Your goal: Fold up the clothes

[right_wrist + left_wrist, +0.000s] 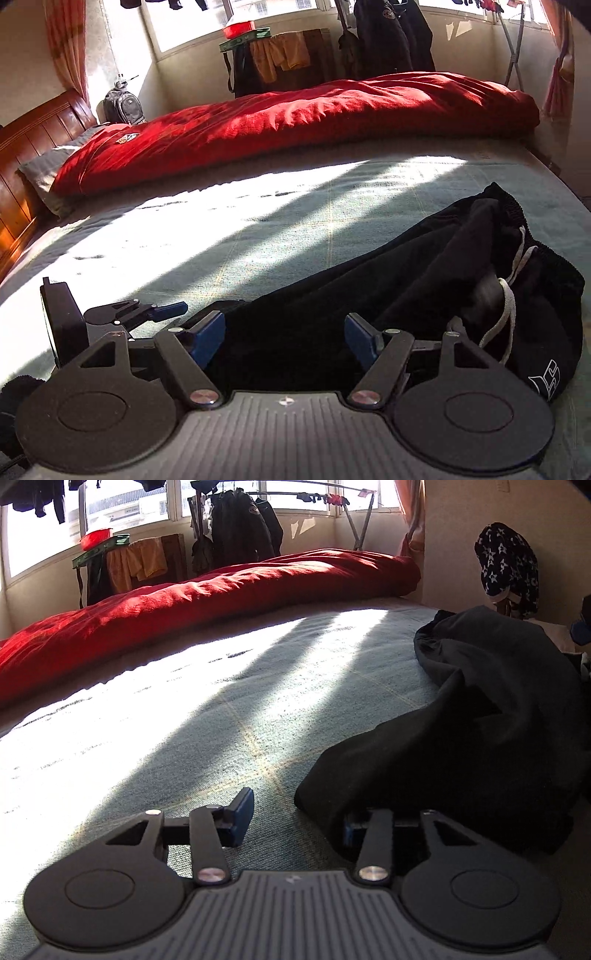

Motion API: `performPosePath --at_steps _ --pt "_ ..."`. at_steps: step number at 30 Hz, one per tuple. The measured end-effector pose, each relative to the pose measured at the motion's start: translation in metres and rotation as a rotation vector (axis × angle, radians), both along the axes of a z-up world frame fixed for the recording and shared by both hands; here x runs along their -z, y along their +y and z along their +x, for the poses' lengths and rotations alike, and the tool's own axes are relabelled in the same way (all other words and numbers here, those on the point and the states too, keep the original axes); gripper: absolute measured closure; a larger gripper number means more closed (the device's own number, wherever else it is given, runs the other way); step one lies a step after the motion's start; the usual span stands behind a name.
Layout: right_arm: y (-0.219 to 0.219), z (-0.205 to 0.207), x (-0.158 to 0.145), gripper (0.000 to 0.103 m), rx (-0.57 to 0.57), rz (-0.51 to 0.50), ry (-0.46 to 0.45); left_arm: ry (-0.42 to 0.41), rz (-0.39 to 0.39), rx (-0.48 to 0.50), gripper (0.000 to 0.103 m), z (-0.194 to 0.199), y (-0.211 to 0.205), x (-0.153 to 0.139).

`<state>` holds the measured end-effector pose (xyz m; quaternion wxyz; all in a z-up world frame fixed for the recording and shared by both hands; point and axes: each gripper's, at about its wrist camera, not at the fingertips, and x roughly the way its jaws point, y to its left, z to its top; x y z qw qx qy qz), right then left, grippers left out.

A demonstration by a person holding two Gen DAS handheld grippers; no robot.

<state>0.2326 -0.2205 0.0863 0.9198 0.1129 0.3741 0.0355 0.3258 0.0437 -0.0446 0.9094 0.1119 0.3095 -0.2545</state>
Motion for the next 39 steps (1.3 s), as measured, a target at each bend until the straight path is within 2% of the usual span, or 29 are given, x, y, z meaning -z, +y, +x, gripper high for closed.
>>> performPosePath --at_steps 3,6,9,10,13,16,19,22,26,33,39 --pt "-0.004 -0.002 0.003 0.027 0.014 0.008 0.001 -0.025 -0.011 -0.028 0.071 0.008 0.005 -0.007" --pt "-0.008 -0.003 0.008 0.027 0.012 -0.006 0.003 -0.039 -0.011 -0.077 0.071 0.023 0.009 -0.012" --pt "-0.017 -0.003 0.014 0.027 0.014 0.016 0.001 -0.013 -0.034 -0.086 0.071 0.031 0.011 -0.014" --pt "-0.021 -0.003 0.016 0.027 0.014 0.027 0.0 -0.005 -0.046 -0.077 0.071 0.031 0.011 -0.014" --pt "-0.033 -0.003 0.022 0.027 0.0 0.057 -0.006 -0.003 -0.013 -0.08 0.067 0.027 0.002 -0.008" --pt "-0.044 0.0 0.026 0.027 -0.031 0.071 -0.008 0.04 -0.004 -0.115 0.067 0.023 -0.004 0.002" --pt "-0.055 0.004 0.028 0.027 -0.075 0.088 -0.017 0.047 -0.031 -0.179 0.067 0.018 -0.005 0.004" --pt "-0.068 0.008 0.029 0.027 -0.133 0.094 -0.027 0.03 -0.061 -0.238 0.069 0.01 -0.007 0.001" --pt "-0.088 0.013 0.031 0.027 -0.181 0.105 -0.031 -0.038 -0.031 -0.325 0.089 0.002 -0.014 -0.009" --pt "-0.117 0.006 0.031 0.027 -0.184 0.128 -0.055 -0.117 0.005 -0.414 0.091 0.018 -0.011 -0.031" --pt "-0.129 -0.01 0.036 0.027 -0.133 0.134 -0.057 -0.137 0.04 -0.4 0.091 0.057 -0.005 -0.05"
